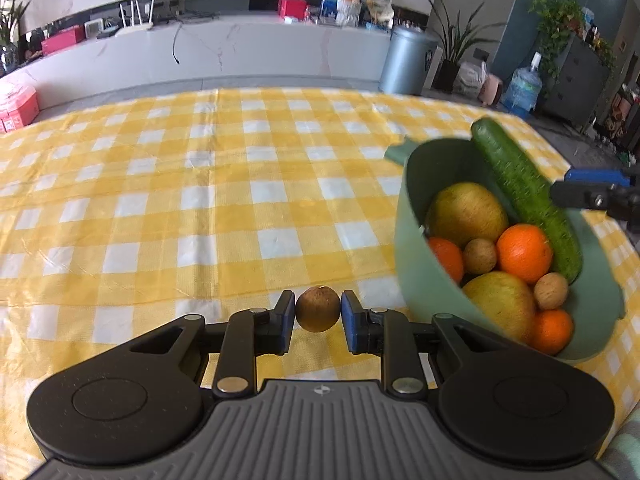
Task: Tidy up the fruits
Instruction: 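Lower the cucumber into the colander with the right tool while the left tool grasps the last brown fruit, then carry the brown fruit over the colander and open the left tool while the right tool releases the cucumber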
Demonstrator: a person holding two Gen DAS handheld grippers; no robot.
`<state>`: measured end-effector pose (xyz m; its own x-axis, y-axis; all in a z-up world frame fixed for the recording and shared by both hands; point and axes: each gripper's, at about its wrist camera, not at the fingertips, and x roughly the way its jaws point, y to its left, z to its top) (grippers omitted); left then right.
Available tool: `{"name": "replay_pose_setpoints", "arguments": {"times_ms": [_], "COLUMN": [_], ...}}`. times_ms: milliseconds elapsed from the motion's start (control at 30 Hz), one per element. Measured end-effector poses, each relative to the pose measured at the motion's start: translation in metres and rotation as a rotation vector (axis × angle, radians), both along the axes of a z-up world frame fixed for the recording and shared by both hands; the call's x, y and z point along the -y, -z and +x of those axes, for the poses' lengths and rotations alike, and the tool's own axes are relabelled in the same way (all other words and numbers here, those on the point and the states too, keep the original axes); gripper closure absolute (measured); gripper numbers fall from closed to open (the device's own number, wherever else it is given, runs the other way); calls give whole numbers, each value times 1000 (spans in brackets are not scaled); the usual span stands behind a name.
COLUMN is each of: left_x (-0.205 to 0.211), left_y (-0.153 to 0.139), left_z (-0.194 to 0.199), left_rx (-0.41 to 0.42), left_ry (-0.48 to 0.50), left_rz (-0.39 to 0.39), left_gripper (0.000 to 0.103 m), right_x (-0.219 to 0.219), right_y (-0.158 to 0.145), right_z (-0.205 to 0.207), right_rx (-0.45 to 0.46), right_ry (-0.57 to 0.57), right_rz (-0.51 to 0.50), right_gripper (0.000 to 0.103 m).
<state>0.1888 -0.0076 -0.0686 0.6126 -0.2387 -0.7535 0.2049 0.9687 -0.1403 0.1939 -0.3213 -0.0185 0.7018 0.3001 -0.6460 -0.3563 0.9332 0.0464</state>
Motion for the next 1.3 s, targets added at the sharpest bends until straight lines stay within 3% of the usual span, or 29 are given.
{"name": "replay_pose_setpoints", "arguments": {"times_ms": [67, 267, 433, 567, 867, 1000, 1300], "left_x": [-2, 4, 26, 48, 85, 95, 104], "left_y": [-9, -44, -68, -76, -67, -58, -38], "left_z": [-7, -26, -37, -41, -34, -34, -22], "left_rx": [23, 105, 164, 190, 171, 161, 119], "left_ry": [-6, 4, 77, 138, 228, 246, 248], "left_rz": [-12, -45, -51, -33, 51, 114, 167], "left_gripper": [76, 76, 76, 76, 76, 76, 76], "right_x": [-2, -6, -11, -17, -18, -13, -10], "right_y": [-2, -3, 3, 10, 21, 26, 33], "right_z": [-9, -43, -76, -98, -107, -105, -96], "right_rx": [28, 90, 134, 193, 240, 245, 268], "right_ry": [21, 102, 167, 202, 233, 256, 294], "right_rz": [5, 53, 77, 28, 9, 28, 45], "right_gripper": [51, 51, 50, 49, 43, 42, 41]}}
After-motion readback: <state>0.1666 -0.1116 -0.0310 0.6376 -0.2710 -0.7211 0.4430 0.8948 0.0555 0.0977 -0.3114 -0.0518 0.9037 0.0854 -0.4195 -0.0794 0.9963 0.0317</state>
